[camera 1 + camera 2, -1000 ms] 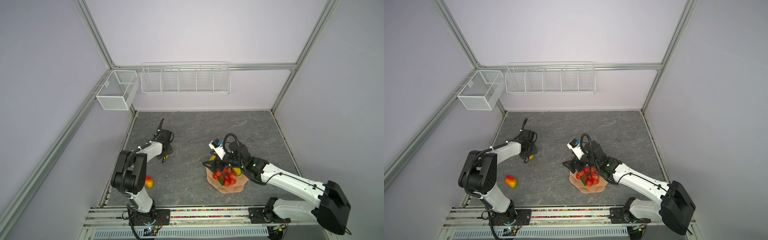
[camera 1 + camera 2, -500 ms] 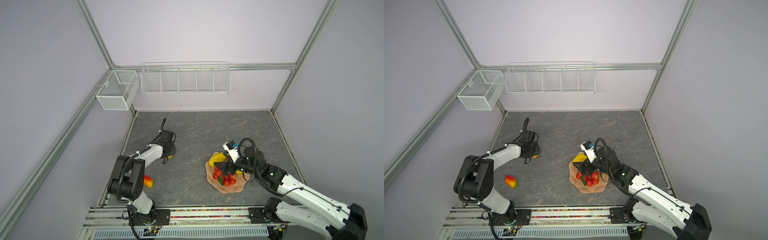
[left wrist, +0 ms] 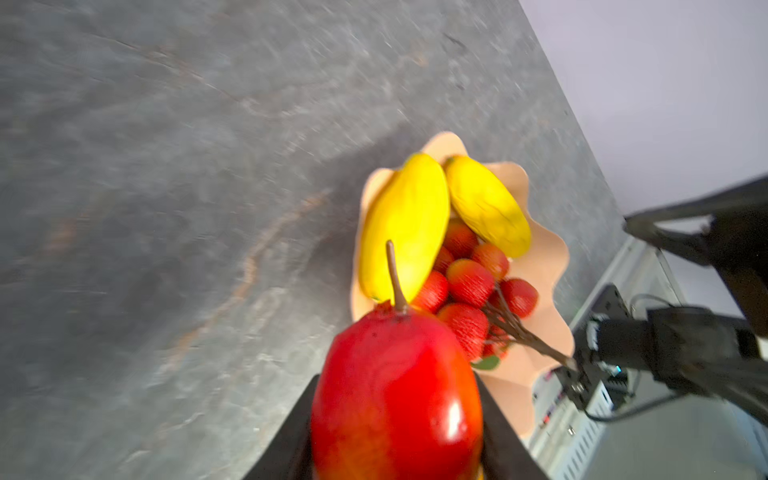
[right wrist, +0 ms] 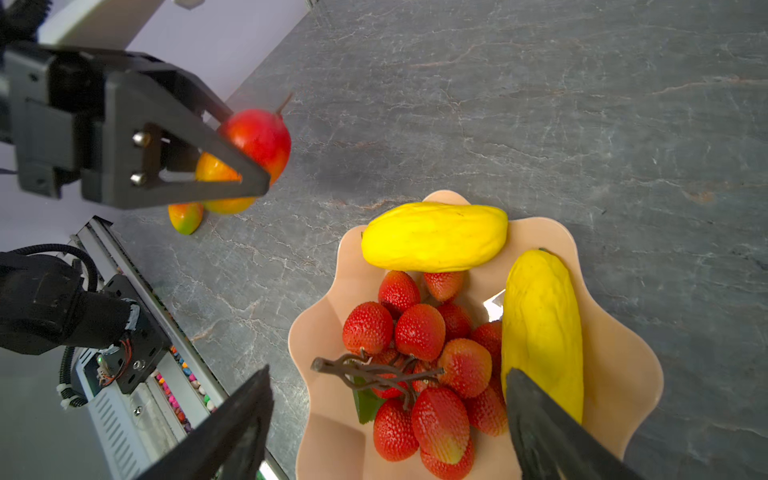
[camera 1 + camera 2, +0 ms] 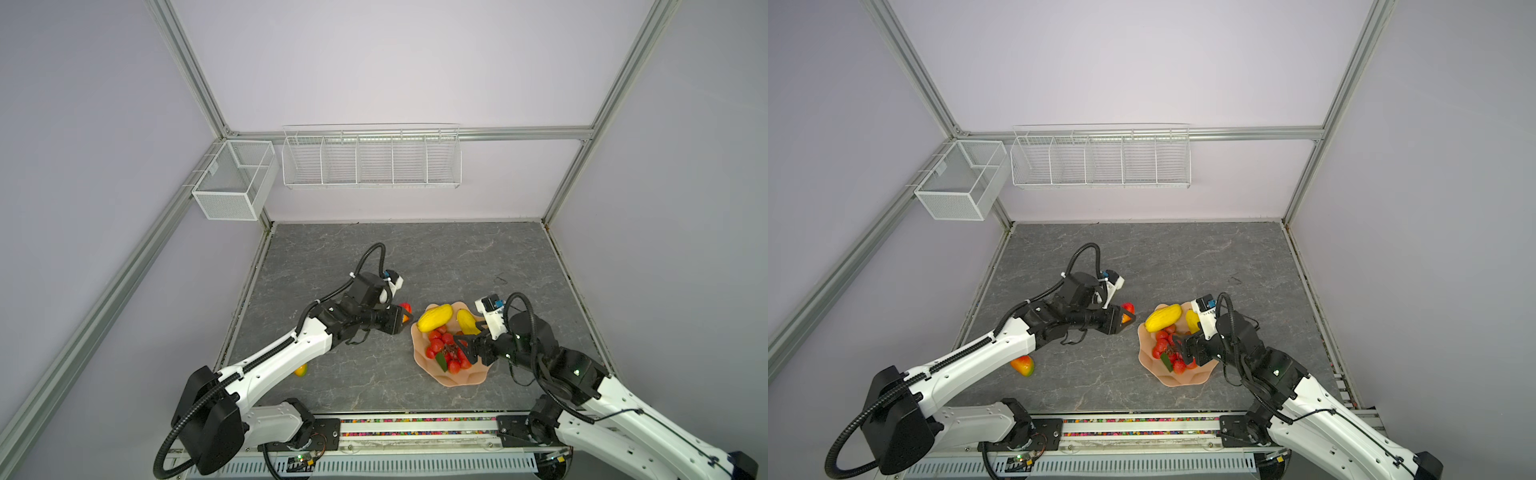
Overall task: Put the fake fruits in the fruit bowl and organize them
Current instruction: 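Carry the mango into the bowl and release it with the left gripper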
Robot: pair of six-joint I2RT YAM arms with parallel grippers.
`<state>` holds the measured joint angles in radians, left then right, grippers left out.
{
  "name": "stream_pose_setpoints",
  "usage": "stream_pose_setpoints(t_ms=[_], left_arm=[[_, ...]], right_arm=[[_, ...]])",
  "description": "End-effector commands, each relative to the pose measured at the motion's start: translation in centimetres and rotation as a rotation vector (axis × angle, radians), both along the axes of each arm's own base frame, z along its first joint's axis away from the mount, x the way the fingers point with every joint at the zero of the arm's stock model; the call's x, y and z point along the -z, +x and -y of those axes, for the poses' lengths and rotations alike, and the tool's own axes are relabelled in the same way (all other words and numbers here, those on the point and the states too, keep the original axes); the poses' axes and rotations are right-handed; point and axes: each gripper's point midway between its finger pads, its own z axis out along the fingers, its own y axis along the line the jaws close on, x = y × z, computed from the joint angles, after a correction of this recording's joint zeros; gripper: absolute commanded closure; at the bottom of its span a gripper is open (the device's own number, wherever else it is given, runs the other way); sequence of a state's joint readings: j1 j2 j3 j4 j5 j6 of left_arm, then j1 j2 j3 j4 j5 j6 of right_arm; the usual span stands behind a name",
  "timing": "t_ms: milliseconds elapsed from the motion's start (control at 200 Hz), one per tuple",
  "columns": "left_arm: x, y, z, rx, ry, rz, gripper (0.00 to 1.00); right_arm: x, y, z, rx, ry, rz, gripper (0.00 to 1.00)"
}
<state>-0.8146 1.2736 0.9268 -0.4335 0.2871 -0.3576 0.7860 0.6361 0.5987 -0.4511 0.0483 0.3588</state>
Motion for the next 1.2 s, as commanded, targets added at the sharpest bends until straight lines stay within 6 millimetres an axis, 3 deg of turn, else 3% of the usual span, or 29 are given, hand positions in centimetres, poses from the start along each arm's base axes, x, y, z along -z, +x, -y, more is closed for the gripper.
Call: stream_pose_setpoints(t_ms=[0,135,345,745,955,1200], left_arm=[[0.7,-2.3,2.2,0.093,0.032,-0.060,0.61],[3.0,-3.3,3.5,0.098,0.139,-0.072,0.61],[5.3,-3.1,3.9,0.022,0.189,-0.124,0.61],[6.8,-3.6,5.1,0.026,0.207,-0.175,0.54],[6.0,-3.8,5.4,0.030,0.198,-0.162,0.41],[3.2,-3.5,4.1,-0.008,0.203,-0.117,0.38]], right_arm=[[1.1,-0.6,1.1,0.047,0.015,-0.041,0.11],[1.1,-1.0,1.5,0.051,0.028,-0.038,0.11],[1.3,-1.1,1.8,0.060,0.019,-0.047,0.12],[1.3,-1.2,2.0,0.056,0.019,-0.028,0.11],[1.3,-1.2,1.9,0.052,0.015,-0.025,0.11],[0.6,-0.7,1.0,0.019,0.007,0.002,0.12]])
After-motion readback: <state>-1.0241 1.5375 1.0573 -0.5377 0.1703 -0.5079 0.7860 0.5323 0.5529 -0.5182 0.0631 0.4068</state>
